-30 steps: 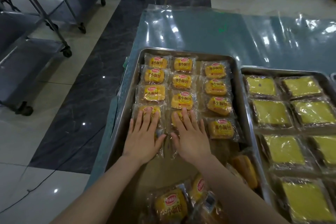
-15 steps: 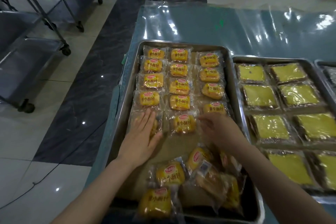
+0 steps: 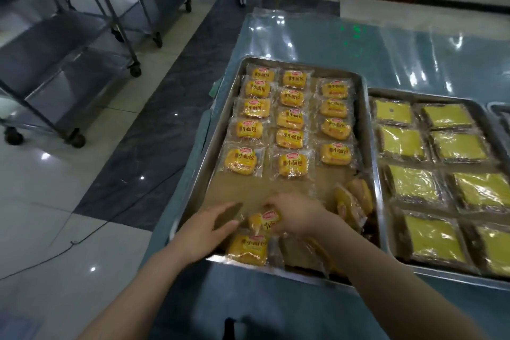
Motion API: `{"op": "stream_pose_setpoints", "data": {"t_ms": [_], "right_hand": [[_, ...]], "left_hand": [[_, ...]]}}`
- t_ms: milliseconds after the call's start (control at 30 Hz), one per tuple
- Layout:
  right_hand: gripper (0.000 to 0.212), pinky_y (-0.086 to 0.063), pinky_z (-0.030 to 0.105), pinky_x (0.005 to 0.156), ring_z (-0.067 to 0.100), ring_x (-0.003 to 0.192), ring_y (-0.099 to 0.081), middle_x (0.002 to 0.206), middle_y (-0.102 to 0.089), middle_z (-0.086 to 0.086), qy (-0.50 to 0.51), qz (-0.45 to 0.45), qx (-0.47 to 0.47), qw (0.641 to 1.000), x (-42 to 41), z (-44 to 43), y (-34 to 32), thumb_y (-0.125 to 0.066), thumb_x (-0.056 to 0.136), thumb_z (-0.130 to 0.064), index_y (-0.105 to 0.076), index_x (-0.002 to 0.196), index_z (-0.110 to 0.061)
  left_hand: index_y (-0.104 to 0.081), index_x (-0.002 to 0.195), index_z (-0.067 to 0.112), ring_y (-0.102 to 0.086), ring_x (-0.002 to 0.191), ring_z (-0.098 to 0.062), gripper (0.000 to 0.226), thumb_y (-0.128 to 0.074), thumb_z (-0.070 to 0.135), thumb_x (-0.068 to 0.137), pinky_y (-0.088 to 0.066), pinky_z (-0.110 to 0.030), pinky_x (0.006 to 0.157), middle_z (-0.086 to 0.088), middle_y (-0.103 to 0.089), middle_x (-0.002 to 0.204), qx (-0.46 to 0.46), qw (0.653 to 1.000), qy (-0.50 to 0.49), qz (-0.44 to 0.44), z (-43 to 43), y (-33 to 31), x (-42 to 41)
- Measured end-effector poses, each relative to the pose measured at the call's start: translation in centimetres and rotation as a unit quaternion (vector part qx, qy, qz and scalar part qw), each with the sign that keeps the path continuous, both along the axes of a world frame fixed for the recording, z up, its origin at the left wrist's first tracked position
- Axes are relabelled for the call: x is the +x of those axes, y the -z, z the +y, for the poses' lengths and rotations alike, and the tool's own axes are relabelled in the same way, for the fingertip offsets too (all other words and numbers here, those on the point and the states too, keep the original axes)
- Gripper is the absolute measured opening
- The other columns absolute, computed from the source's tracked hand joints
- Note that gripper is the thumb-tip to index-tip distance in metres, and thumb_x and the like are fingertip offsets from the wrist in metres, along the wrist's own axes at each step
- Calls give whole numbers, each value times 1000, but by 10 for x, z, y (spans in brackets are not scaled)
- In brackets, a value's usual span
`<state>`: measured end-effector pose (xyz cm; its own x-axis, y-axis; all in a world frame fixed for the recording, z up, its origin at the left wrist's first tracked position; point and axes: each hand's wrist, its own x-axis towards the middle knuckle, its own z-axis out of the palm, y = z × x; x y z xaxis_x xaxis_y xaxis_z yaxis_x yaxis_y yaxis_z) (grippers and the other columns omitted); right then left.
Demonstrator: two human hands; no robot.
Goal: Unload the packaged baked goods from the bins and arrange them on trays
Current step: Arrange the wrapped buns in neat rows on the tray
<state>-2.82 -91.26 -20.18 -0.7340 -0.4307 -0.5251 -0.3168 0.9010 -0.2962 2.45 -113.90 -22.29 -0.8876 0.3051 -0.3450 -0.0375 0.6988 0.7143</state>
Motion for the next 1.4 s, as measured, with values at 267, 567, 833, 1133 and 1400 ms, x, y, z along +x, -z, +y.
{"op": "stream_pose_setpoints", "data": {"t_ms": [267, 567, 833, 1133, 1400], "right_hand": [[74, -24, 54, 113, 27, 146, -3, 159, -10, 4, 125, 117, -5, 985, 11, 9, 13, -50, 91, -4, -16, 151, -29], [64, -26, 51, 110, 43, 137, -16, 152, -12, 15, 189, 94, 50, 976, 10, 25, 8, -54, 82, -7, -40, 141, -27], [62, -35, 48, 103, 31, 131, -28, 142, -34, 10, 186, 236, 27, 953, 17, 22, 13, -53, 83, 0, -40, 138, -27], [60, -28, 45, 108, 20, 137, -31, 148, -37, -6, 109, 208, -25, 972, 21, 27, 34, -53, 93, -17, -31, 145, -37], [72, -23, 48, 112, 26, 143, -16, 156, -23, 3, 127, 248, -35, 960, 28, 25, 38, -50, 92, -8, -18, 149, -37]], "left_hand": [[-34, 136, 50, -39, 129, -6, 73, -65, 64, 71, -36, -29, 105, 15, -37, 143, -15, 997, 70, -43, 12, -1, 18], [-59, 119, 27, -49, 111, -12, 44, -67, 45, 80, -41, -30, 94, 8, -54, 124, -98, 981, -81, 144, 24, 3, 11], [-40, 130, 18, -32, 134, -28, 57, -65, 38, 83, -33, -40, 107, -11, -34, 146, -186, 939, -181, 224, 36, 2, -13], [-39, 141, 17, -46, 121, -21, 54, -45, 43, 94, -39, -34, 99, -3, -38, 145, -144, 969, -144, 136, 25, 10, -6], [-31, 141, 27, -36, 129, -25, 63, -54, 49, 87, -37, -38, 100, -3, -33, 148, -161, 952, -155, 208, 33, 9, -4]]}}
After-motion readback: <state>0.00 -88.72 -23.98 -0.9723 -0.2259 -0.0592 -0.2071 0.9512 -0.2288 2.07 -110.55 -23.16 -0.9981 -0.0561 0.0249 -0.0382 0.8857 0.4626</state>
